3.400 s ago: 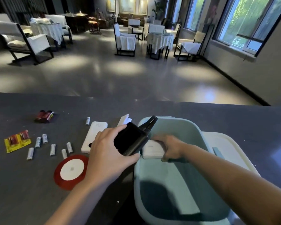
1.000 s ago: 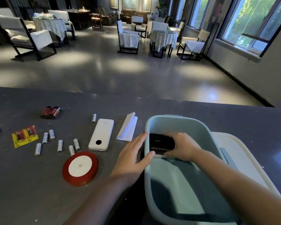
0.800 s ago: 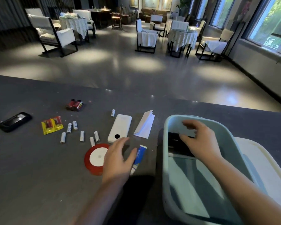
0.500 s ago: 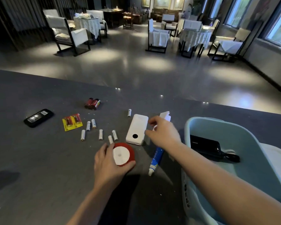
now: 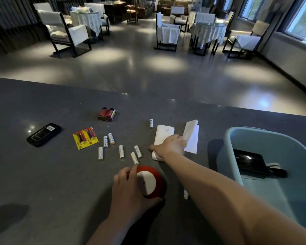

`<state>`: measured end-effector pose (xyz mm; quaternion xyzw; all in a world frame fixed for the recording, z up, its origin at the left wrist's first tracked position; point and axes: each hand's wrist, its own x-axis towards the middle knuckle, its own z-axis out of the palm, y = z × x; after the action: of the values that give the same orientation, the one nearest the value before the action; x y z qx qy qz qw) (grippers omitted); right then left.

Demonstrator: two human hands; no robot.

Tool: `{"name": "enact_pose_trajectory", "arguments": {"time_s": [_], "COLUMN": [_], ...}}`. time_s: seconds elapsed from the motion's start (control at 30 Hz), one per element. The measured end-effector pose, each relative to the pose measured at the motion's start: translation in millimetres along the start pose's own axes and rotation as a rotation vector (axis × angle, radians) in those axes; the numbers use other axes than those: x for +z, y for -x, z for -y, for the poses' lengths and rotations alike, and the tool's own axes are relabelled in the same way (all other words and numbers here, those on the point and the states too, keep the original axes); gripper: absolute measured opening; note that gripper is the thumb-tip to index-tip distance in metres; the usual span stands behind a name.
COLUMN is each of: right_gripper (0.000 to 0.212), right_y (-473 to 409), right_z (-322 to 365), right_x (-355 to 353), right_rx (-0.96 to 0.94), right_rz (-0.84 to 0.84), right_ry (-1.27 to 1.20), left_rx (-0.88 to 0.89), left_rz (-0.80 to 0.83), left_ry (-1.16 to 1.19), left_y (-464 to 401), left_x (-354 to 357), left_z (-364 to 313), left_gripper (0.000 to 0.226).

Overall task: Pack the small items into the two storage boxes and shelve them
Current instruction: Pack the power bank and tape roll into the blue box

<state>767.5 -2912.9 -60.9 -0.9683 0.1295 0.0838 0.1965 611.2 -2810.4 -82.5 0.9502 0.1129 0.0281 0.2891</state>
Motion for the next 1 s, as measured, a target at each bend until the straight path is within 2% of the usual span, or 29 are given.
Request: {"name": "enact_pose_trajectory", "arguments": {"time_s": [0.13, 0.23, 0.3, 0.37, 0.43, 0.5, 0.63, 0.73, 0.87, 1.0], "right_gripper": [0.089, 0.076, 0.066, 0.057, 0.049, 0.055, 0.061, 0.075, 0.067, 0.054], "right_y": [3.2, 12.4, 23.8, 36.0, 51.9, 65.0, 81.2, 78.7, 64.6, 49.9], "right_z": [-3.3, -9.6, -16.0, -28.6, -46.8, -73.7, -152.4, -214.4, -261.1, -267.3], "right_x": [-5.2, -23.6, -41.7, -61.3, -88.1, -120.6, -185.6, -219.3, -233.6, -218.2], "right_rx": [0.031, 0.022, -0.010, -0.058, -0.137, -0.231, -0.355, -0.325, -0.275, -0.345], "right_rz": [-0.040, -0.026, -0.010, -0.018, -0.030, -0.075, -0.209, -0.261, -0.191, -0.088], "right_ry": [-0.100, -0.188, -0.223, -0.308, -0.400, -0.421, -0.369, -0.284, -0.124, -0.024], "left_rx": [0.003, 0.024, 0.054, 0.004, -0.021, 0.024, 0.093, 0.147, 0.234, 0.314], "left_rz": [0.010, -0.035, -0.147, -0.222, -0.202, -0.201, -0.220, -0.238, -0.180, -0.184], "left_ry": [0.031, 0.044, 0.090, 0.227, 0.258, 0.251, 0.344, 0.368, 0.421, 0.450], "left_y": [1.0, 1.3, 2.2, 1.1, -2.4, -3.0, 10.8, 19.0, 28.5, 27.3], "left_x": [-0.2, -2.3, -4.4, -13.1, -23.2, -32.9, -35.7, -25.1, -6.1, 2.7], "left_z": [1.0, -5.9, -12.0, -25.0, -43.4, -62.1, -99.0, -127.5, -167.6, -197.3], "left_gripper": [0.118, 0.104, 0.096, 0.098, 0.100, 0.100, 0.098, 0.098, 0.100, 0.091]}}
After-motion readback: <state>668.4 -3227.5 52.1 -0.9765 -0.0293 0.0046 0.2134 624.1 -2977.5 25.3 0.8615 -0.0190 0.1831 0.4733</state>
